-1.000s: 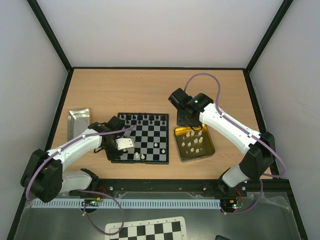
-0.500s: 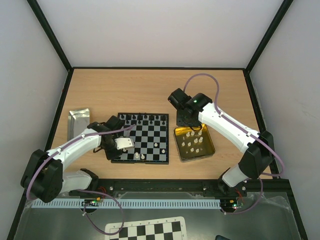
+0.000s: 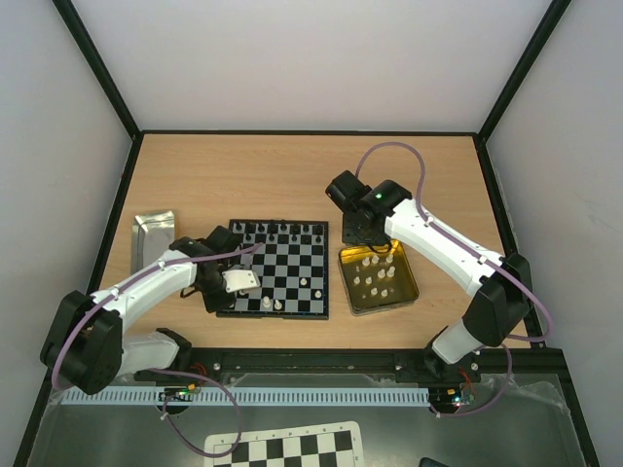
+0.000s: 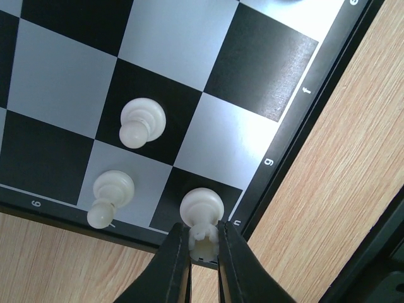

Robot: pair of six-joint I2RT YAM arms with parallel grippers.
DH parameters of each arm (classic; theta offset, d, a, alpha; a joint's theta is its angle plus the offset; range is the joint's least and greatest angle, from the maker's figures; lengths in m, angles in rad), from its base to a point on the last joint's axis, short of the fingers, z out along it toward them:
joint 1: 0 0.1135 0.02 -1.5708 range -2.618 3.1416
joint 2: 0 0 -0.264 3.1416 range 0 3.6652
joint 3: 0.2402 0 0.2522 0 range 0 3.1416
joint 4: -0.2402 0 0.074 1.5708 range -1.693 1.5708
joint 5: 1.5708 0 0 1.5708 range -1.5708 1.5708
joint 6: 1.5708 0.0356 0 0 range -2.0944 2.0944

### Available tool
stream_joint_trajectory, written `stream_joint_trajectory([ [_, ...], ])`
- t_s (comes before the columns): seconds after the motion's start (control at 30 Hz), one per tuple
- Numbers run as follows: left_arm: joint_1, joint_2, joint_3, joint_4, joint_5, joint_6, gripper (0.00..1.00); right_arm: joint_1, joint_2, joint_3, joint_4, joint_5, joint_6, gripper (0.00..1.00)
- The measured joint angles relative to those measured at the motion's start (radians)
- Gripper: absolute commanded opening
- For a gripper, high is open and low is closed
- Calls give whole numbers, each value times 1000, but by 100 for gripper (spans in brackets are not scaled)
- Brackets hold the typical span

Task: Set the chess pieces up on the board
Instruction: Place the chess piece on the chessboard.

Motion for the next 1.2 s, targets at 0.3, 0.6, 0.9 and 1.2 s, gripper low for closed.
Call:
stream_joint_trajectory([
  [0.3, 4, 0, 0, -3, -1, 0, 17, 0, 0, 0, 0, 0, 0, 42],
  [0.6, 4, 0, 0, -3, -1, -3, 21, 0, 0, 0, 0, 0, 0, 42],
  [0.9, 4, 0, 0, -3, -4, -4, 22, 0, 0, 0, 11, 0, 0, 42],
  [1.2, 4, 0, 5, 0, -12, -5, 24, 0, 0, 0, 11, 0, 0, 42],
])
